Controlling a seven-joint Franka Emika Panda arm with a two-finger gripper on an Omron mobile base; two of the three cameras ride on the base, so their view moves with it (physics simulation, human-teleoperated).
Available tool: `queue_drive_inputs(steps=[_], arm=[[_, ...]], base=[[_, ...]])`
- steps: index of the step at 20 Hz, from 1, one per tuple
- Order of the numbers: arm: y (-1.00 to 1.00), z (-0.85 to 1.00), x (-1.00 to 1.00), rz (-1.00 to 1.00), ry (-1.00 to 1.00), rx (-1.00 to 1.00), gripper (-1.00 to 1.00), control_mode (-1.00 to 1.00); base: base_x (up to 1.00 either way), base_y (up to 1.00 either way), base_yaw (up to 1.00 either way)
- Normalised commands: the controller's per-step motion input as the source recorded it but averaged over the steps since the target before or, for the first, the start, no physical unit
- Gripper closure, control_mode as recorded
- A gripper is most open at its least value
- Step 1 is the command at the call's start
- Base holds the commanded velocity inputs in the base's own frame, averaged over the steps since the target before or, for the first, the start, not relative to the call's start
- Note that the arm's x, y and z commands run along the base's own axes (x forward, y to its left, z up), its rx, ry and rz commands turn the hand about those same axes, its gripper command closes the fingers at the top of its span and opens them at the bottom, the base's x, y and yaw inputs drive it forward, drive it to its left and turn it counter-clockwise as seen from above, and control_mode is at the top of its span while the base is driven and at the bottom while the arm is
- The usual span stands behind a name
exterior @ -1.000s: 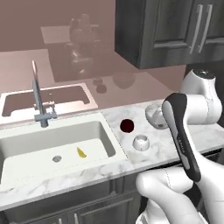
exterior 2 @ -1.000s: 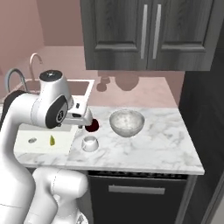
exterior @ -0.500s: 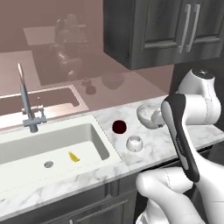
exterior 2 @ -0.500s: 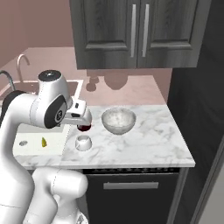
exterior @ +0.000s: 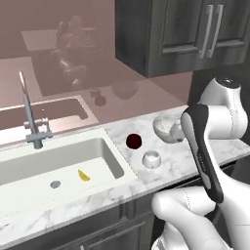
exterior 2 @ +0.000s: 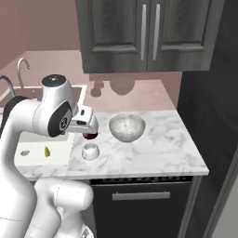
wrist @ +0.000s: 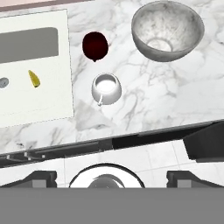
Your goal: Clear the mugs and bowl far away from the sink.
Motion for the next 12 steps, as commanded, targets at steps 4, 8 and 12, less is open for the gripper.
queue_drive_inputs(steps=[4,8,12], arm=[[0.0,0.0,0.0,0.0,0.0,0.0,-1.0,1.0],[0.0,0.0,0.0,0.0,0.0,0.0,-1.0,1.0],[0.0,0.0,0.0,0.0,0.0,0.0,-1.0,1.0]], base=[[0.0,0.55,-0.05],[0.03,0.32,-0.02],[0.13,0.03,0.0]])
